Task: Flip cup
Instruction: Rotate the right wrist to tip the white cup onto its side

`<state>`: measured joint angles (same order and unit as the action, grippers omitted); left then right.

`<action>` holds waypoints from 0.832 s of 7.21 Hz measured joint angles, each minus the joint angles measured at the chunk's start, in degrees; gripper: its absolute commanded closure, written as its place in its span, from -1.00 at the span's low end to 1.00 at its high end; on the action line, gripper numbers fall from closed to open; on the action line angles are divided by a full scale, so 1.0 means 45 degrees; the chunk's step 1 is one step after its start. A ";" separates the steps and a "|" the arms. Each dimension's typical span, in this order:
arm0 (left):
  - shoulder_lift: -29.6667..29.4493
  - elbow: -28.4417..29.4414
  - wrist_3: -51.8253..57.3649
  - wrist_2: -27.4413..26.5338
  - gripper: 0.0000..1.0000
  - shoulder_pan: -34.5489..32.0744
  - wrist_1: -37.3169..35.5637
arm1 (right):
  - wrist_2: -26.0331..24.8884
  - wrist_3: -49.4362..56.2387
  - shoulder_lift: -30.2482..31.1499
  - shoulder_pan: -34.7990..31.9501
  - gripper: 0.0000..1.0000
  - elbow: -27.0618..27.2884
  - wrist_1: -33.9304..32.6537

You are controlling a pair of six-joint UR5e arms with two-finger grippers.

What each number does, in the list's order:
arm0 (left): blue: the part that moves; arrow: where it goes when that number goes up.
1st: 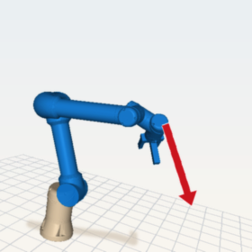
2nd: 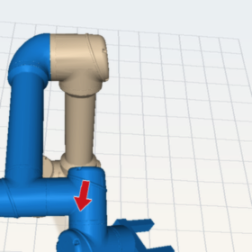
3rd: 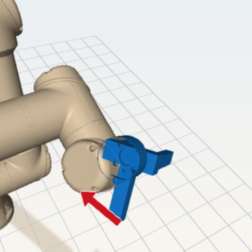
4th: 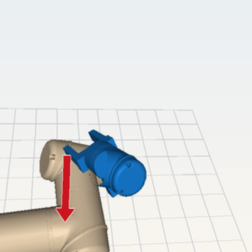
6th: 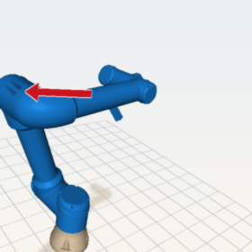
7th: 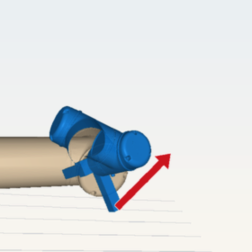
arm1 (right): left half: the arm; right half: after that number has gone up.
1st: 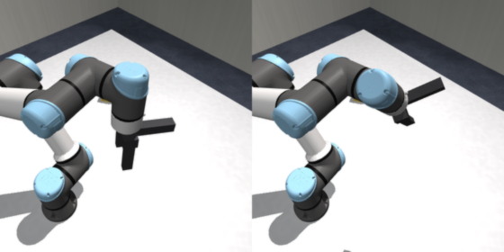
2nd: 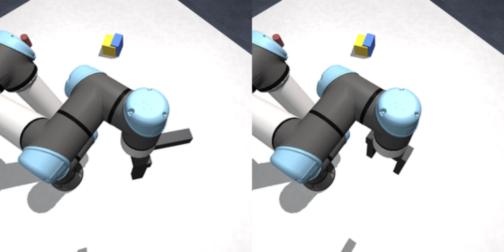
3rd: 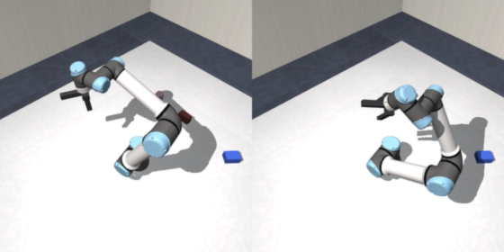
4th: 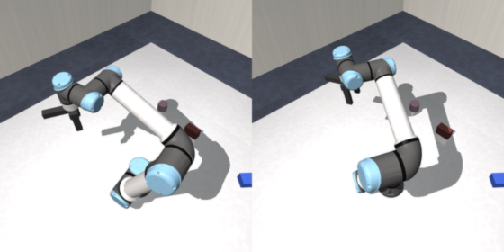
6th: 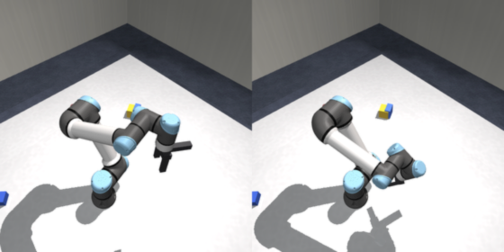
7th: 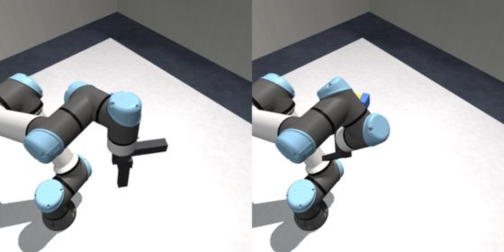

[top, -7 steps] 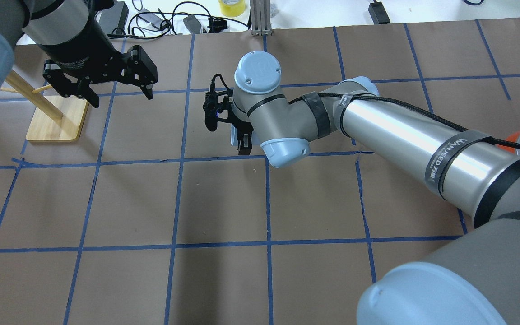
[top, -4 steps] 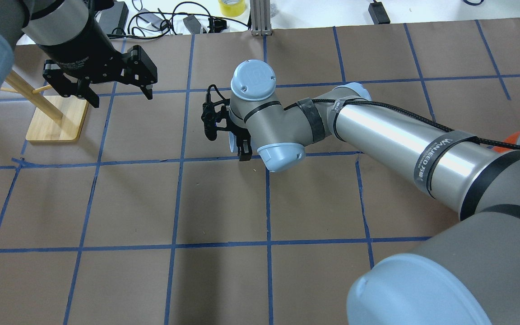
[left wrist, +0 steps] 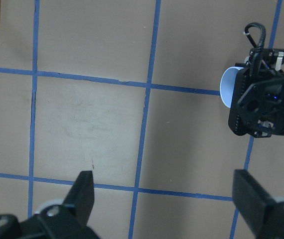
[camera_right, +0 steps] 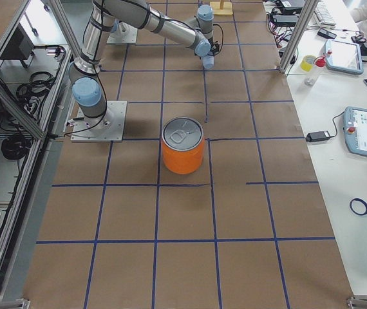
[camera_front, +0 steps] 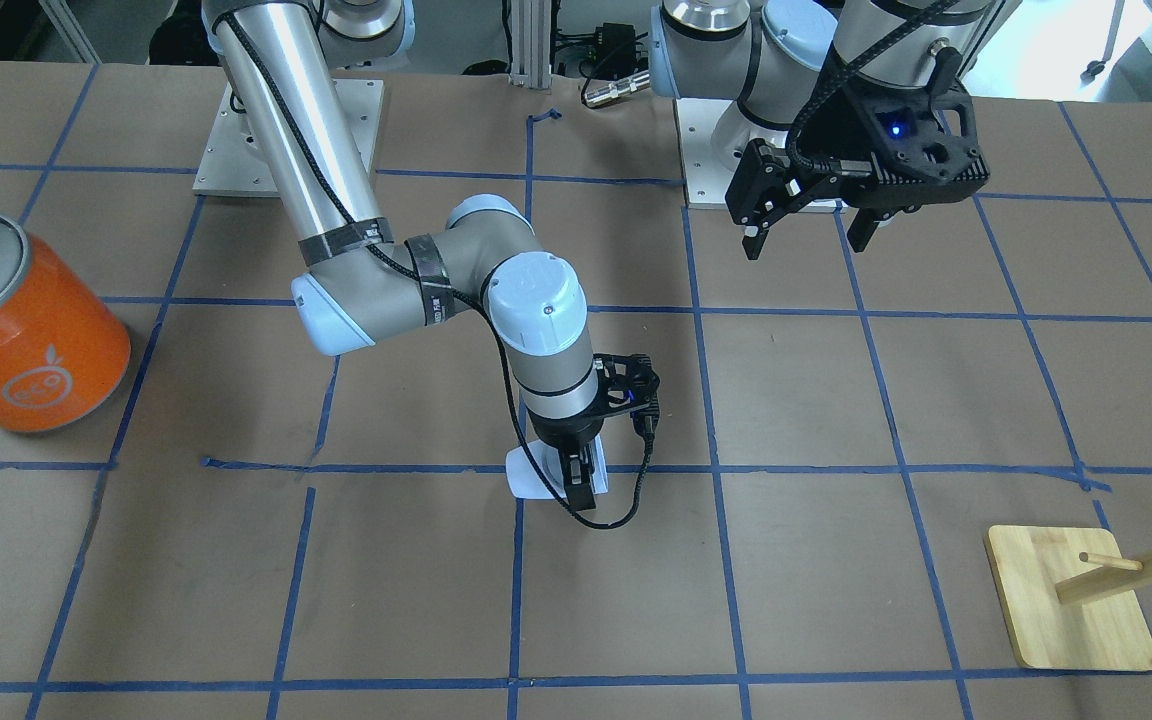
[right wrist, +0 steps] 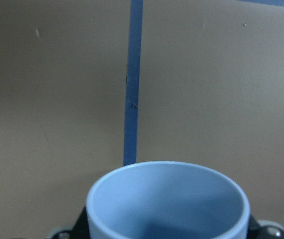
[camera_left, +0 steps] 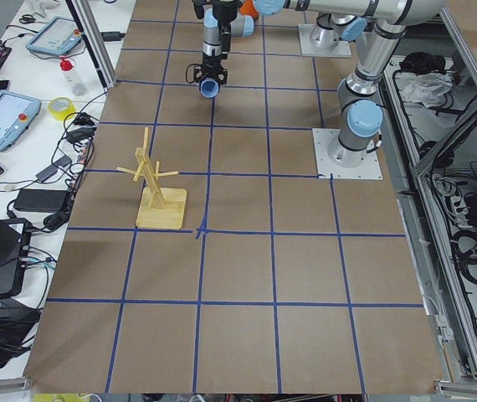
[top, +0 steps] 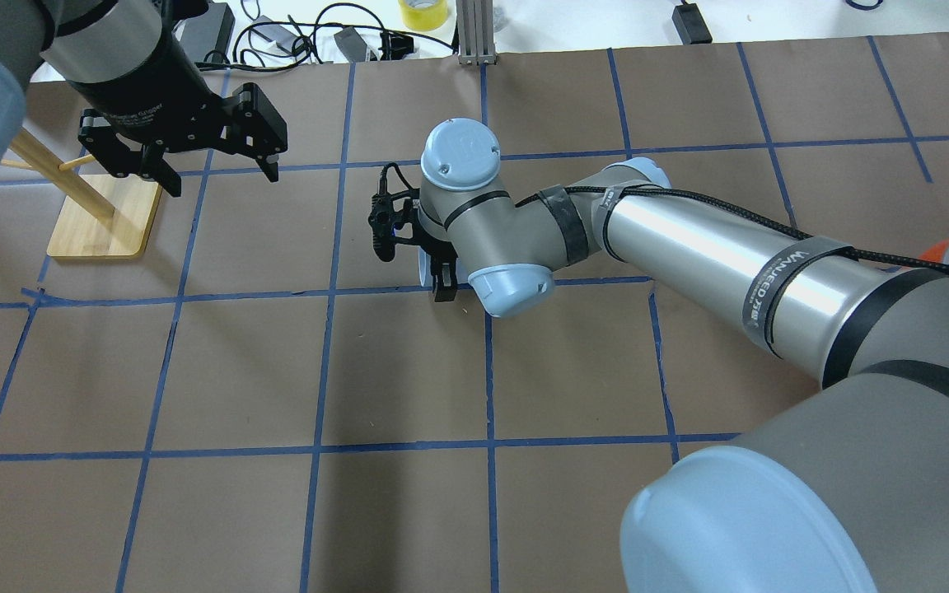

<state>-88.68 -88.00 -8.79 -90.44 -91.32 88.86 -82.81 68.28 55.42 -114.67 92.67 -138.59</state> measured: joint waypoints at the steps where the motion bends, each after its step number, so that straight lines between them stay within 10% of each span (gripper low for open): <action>1: 0.0000 -0.0001 0.0000 0.0000 -1.00 0.0000 0.0000 | 0.0013 -0.0206 -0.0018 -0.0041 0.55 0.0012 0.0019; 4: 0.0000 0.0002 0.0000 0.0000 -1.00 0.0000 0.0000 | -0.0060 -0.0408 -0.0325 -0.0082 0.45 0.0070 -0.0085; 6: 0.0000 0.0005 0.0000 0.0000 -1.00 0.0000 0.0000 | 0.0012 -0.0459 -0.0390 -0.0083 -0.13 0.0033 -0.0090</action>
<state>-88.68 -87.98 -8.79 -90.44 -91.32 88.86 -82.76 66.21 53.66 -115.04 92.82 -138.99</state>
